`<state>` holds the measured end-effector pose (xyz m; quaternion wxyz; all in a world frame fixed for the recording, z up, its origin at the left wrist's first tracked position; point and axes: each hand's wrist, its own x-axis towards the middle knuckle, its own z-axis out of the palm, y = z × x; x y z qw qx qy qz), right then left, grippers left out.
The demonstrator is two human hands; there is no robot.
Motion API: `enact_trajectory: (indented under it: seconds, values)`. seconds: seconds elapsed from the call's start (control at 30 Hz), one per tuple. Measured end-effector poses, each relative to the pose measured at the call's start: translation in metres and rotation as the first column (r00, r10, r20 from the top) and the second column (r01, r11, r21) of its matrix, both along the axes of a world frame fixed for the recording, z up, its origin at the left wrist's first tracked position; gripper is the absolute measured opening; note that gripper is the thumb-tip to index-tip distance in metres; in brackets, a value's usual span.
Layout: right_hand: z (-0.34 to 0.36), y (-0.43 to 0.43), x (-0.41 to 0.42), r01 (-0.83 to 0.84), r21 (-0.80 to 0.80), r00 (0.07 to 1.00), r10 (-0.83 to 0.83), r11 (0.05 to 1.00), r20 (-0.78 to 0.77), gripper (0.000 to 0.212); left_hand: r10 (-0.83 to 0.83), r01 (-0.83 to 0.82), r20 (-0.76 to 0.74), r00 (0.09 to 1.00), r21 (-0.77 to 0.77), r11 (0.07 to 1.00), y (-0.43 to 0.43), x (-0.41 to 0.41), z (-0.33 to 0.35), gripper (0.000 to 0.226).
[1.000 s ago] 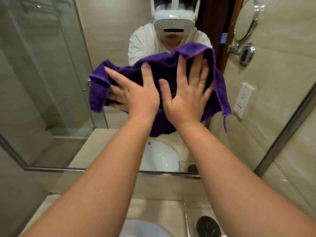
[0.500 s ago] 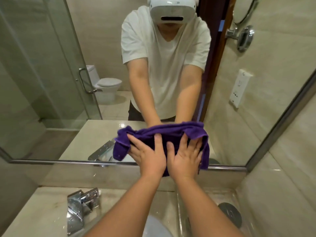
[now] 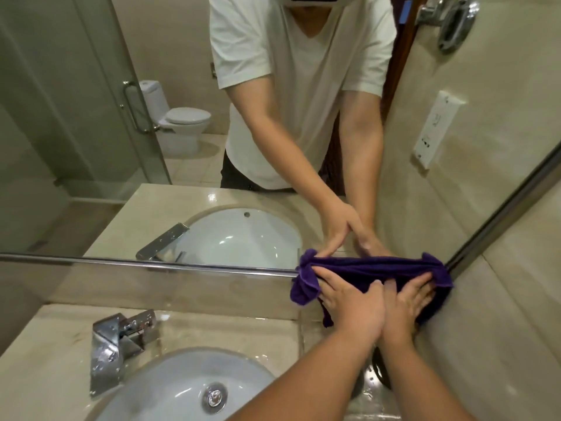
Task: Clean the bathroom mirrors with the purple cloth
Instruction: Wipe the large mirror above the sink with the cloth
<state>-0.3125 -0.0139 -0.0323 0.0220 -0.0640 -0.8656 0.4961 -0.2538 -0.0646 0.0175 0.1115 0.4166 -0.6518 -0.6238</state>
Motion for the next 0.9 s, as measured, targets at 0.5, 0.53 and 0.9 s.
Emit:
enact_trajectory:
  seconds: [0.5,0.53,0.9]
  values:
    - [0.011,-0.11,0.072,0.011,-0.227,0.997,0.007,0.974,0.08,0.098,0.094,-0.094,-0.167,0.981,0.009,0.996,-0.095,0.074,-0.012,0.112]
    - [0.011,-0.121,0.08,-0.01,-0.226,0.996,0.03,0.974,0.083,0.098,0.115,-0.117,-0.162,0.98,-0.004,0.993,-0.107,0.079,-0.012,0.112]
    - [0.005,-0.229,0.175,-0.289,-0.11,0.94,0.304,0.951,0.155,0.112,0.268,-0.271,-0.054,0.962,-0.049,0.961,-0.24,0.152,-0.016,0.111]
